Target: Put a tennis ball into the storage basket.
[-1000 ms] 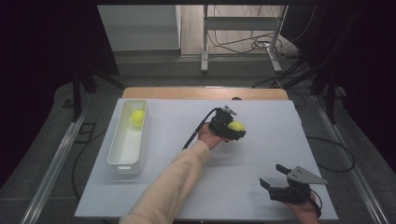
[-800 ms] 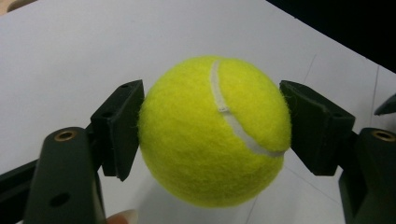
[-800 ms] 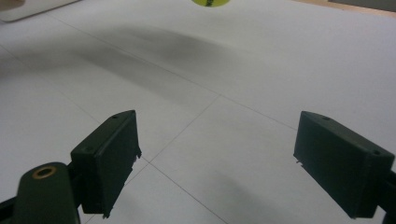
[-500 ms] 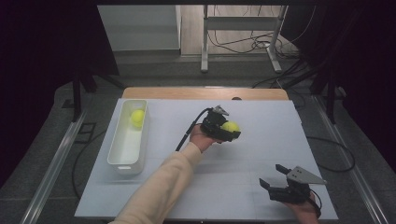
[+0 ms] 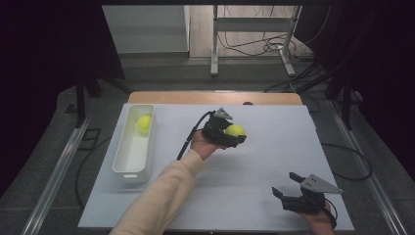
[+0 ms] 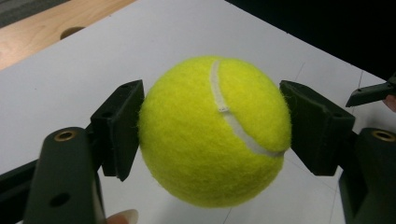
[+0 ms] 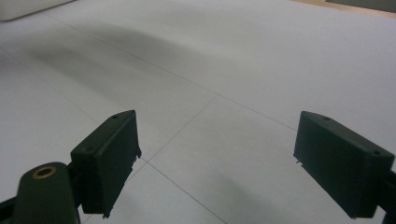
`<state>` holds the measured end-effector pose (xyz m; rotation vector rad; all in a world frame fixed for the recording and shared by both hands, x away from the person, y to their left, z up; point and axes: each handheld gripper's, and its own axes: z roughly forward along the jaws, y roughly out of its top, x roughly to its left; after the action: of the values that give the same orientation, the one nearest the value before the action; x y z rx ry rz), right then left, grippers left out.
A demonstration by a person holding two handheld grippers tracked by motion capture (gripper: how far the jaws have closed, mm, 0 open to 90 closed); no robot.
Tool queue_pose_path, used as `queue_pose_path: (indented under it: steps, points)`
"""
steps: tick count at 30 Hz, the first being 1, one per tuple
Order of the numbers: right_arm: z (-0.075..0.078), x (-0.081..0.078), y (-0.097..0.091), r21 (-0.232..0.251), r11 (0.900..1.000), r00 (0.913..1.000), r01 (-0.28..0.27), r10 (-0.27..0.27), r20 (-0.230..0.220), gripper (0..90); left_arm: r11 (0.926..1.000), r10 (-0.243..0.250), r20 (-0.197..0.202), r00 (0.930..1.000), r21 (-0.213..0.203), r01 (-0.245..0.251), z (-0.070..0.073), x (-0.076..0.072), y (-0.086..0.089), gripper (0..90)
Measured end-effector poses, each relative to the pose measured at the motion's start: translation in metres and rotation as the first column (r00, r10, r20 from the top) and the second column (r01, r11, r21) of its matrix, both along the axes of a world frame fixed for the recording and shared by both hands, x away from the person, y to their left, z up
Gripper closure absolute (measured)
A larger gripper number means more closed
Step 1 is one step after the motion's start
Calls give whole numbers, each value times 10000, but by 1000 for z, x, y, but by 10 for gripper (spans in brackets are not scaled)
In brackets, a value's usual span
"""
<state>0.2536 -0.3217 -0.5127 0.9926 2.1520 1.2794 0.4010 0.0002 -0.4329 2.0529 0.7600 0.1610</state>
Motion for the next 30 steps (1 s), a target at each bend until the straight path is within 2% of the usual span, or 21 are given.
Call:
queue_pose_path:
  steps: [18, 30]
  points:
    - [0, 0, -1, -24, 10000, 10000, -10, 10, 23, 144, 9999, 113, 210, 9997, -113, -111, 2, -9, 13, 268]
    - [0, 0, 0, -90, 10000, 10000, 13, -12, 11, 144, 9995, 277, 523, 9982, -138, -270, 14, -18, 25, 268]
